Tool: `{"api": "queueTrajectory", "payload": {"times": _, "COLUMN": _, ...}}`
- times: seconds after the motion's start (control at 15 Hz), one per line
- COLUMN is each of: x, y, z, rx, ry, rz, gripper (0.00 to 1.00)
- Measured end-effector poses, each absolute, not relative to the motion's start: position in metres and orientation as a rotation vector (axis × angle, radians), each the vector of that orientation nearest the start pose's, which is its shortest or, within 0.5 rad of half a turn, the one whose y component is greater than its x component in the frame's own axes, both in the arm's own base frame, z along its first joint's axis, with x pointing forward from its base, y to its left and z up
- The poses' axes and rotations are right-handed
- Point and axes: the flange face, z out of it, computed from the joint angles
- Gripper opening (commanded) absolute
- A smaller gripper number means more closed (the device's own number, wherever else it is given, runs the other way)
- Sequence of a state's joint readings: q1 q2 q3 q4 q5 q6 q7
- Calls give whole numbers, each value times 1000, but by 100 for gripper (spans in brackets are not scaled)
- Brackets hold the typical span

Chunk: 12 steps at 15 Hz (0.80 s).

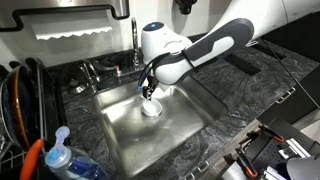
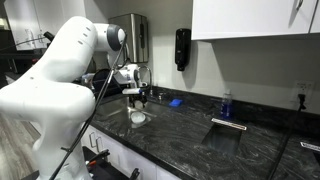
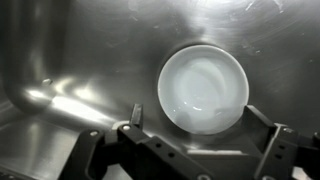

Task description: Put the bowl in the sink over the drain, open and close the faucet, then move the bowl further to the left

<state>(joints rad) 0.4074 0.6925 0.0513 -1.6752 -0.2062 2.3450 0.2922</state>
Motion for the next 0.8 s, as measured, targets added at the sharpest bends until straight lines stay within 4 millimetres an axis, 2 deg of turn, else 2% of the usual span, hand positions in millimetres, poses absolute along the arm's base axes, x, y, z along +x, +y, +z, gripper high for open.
{"api": "queueTrajectory", "payload": {"times": 0.33, "x": 622, "y": 259, "z": 214, "rx": -3222, "ry": -278, "rz": -1, "gripper": 100}}
{"api": "queueTrajectory", "payload": {"times": 0.8, "x": 643, "y": 221, "z": 230, "rx": -3183, "ry": -62, "rz": 1, "gripper": 100}}
